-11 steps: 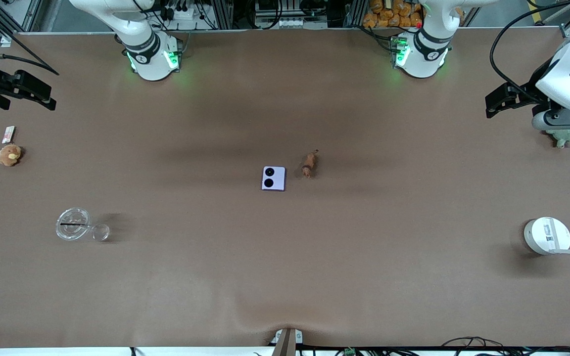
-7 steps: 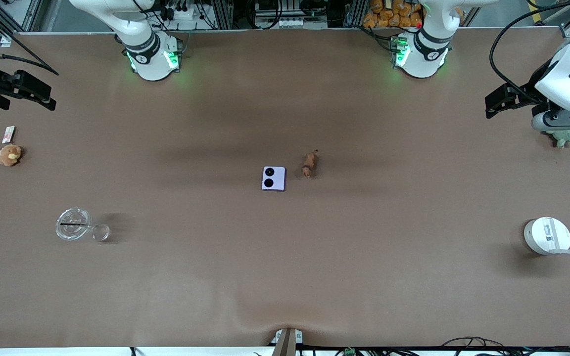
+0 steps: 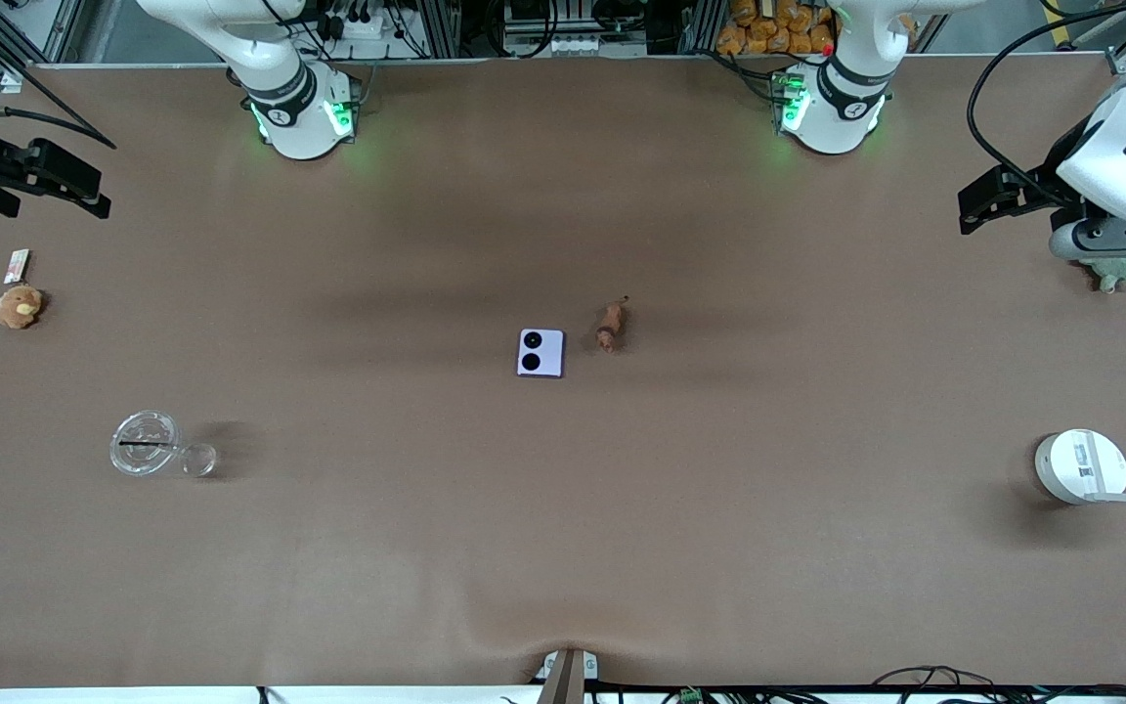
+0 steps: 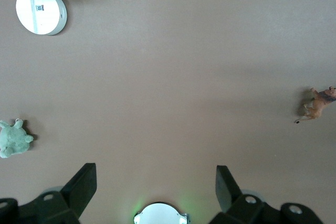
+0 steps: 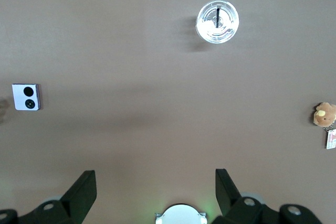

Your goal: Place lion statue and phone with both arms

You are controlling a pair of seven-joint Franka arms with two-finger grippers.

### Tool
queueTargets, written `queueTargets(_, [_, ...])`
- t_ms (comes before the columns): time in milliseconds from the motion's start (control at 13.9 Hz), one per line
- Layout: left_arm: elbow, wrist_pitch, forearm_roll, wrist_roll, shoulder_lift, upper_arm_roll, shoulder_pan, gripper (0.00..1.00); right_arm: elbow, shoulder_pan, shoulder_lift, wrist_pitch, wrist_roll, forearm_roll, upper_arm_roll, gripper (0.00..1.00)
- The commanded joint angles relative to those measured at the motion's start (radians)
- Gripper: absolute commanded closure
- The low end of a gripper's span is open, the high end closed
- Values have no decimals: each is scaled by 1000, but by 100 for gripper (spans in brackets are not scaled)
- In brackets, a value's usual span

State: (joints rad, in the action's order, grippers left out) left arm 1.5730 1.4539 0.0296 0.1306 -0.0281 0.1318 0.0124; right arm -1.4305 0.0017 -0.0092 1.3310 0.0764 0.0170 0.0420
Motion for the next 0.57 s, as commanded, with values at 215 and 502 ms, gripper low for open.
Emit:
queueTargets(215, [-50, -7, -109, 141, 100, 12, 21, 0, 7, -3, 0, -4, -9, 4, -4, 0])
queueTargets(502, [-77, 14, -108, 236, 177, 34, 142, 0, 7, -6, 1, -7, -9, 9, -4, 0])
